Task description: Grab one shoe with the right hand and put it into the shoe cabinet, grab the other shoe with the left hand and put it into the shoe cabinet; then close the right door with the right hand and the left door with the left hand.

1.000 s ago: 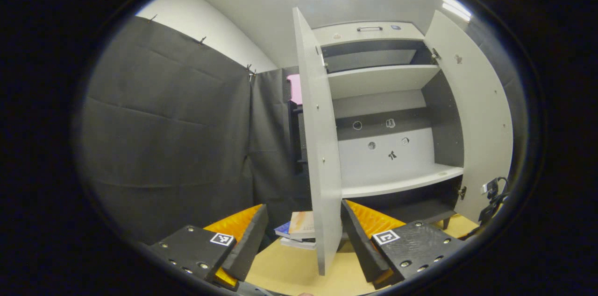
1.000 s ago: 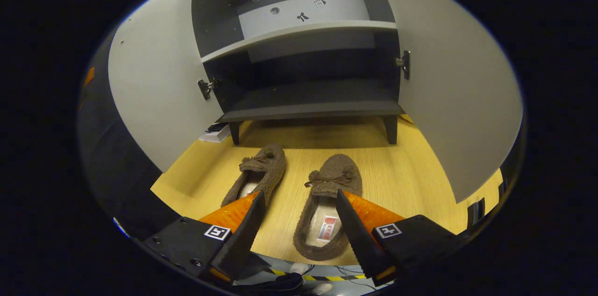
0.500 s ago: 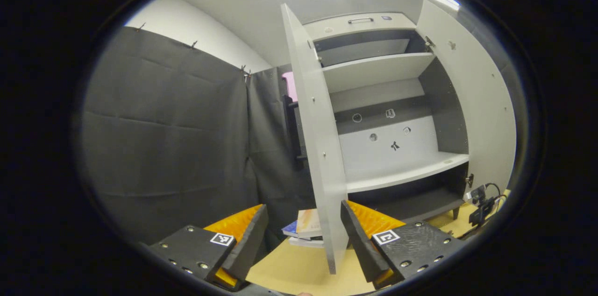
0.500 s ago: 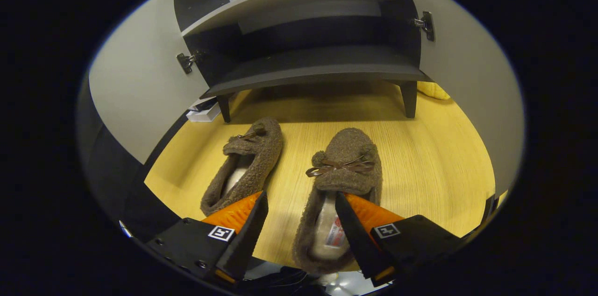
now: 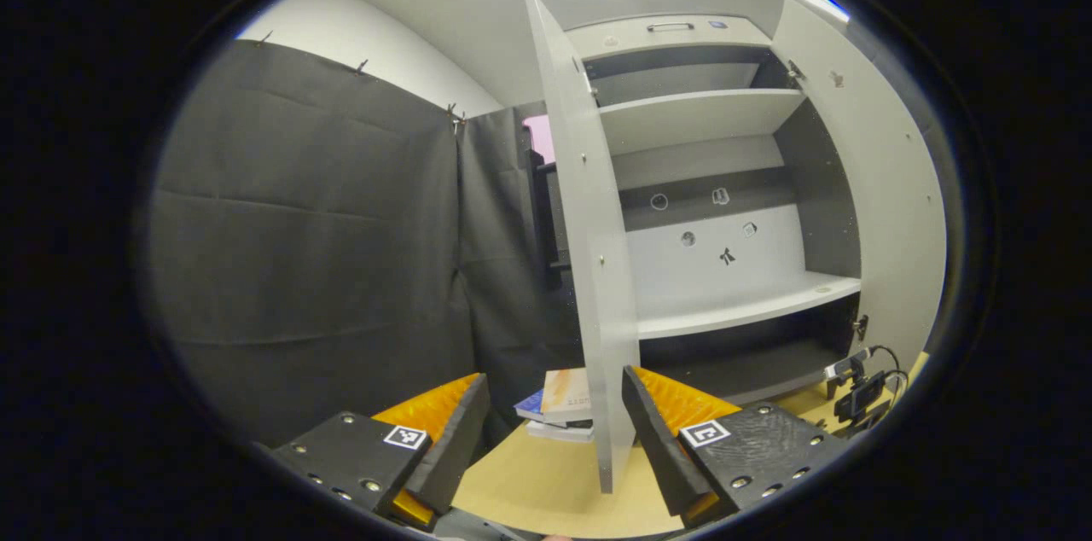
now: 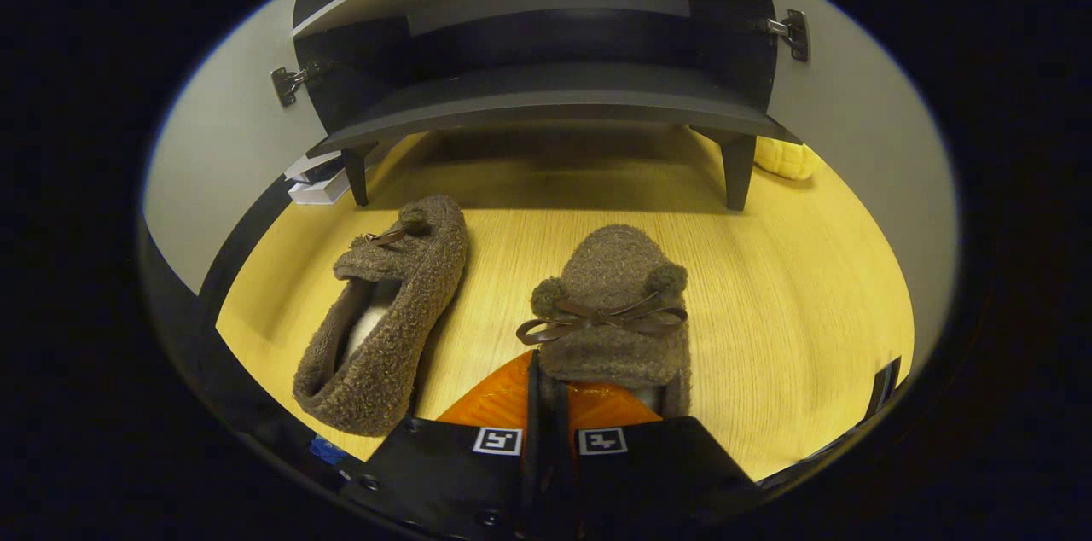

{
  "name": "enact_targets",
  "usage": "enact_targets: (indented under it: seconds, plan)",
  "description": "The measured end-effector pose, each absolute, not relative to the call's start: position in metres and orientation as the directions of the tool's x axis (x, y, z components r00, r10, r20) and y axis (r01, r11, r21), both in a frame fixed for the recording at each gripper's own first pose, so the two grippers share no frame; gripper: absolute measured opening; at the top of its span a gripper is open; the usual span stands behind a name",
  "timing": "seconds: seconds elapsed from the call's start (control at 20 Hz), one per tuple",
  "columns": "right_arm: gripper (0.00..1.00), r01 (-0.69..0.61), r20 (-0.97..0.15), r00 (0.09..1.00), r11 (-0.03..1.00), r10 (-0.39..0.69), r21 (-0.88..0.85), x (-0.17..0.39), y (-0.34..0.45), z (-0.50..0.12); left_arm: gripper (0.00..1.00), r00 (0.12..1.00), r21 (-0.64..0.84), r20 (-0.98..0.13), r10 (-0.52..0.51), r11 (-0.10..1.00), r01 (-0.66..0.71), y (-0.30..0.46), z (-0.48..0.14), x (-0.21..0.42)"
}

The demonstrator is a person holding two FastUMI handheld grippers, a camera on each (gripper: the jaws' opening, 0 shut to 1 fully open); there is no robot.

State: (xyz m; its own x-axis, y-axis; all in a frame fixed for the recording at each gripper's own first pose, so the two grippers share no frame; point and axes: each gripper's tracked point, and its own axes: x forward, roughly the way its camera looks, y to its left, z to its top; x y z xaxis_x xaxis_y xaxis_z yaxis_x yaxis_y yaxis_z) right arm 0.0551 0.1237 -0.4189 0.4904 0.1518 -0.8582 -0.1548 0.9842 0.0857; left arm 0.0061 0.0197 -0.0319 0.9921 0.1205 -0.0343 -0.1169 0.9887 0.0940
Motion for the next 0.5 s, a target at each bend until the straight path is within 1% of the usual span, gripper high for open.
enact_targets:
  seconds: [0.05, 0.1, 0.3, 0.4, 0.5]
  plan:
    - [0.1, -0.144, -0.855, 0.498, 0.986, 0.147, 0.085, 0.054, 0.122, -0.419, 0.98, 0.992, 0.091, -0.035, 0.121, 0.989, -0.117, 0.019, -0.032, 0.007]
    - [0.02, -0.145, -0.853, 0.498, 0.984, 0.159, 0.098, 0.054, 0.123, -0.41, 0.98, 0.992, 0.088, -0.036, 0.119, 0.989, -0.116, 0.019, -0.032, 0.007]
    - [0.0, -0.166, -0.819, 0.543, 0.98, 0.187, 0.114, 0.059, 0.123, -0.383, 0.98, 0.995, 0.076, -0.029, 0.096, 0.993, -0.094, 0.009, -0.031, 0.007]
    - [0.02, -0.166, -0.807, 0.553, 0.977, 0.206, 0.136, 0.059, 0.124, -0.367, 0.99, 0.996, 0.07, -0.027, 0.079, 0.995, -0.077, 0.003, -0.031, 0.008]
    - [0.0, -0.171, -0.789, 0.575, 0.975, 0.214, 0.14, 0.062, 0.124, -0.351, 0.99, 0.998, 0.062, -0.021, 0.058, 0.996, -0.056, -0.006, -0.03, 0.009]
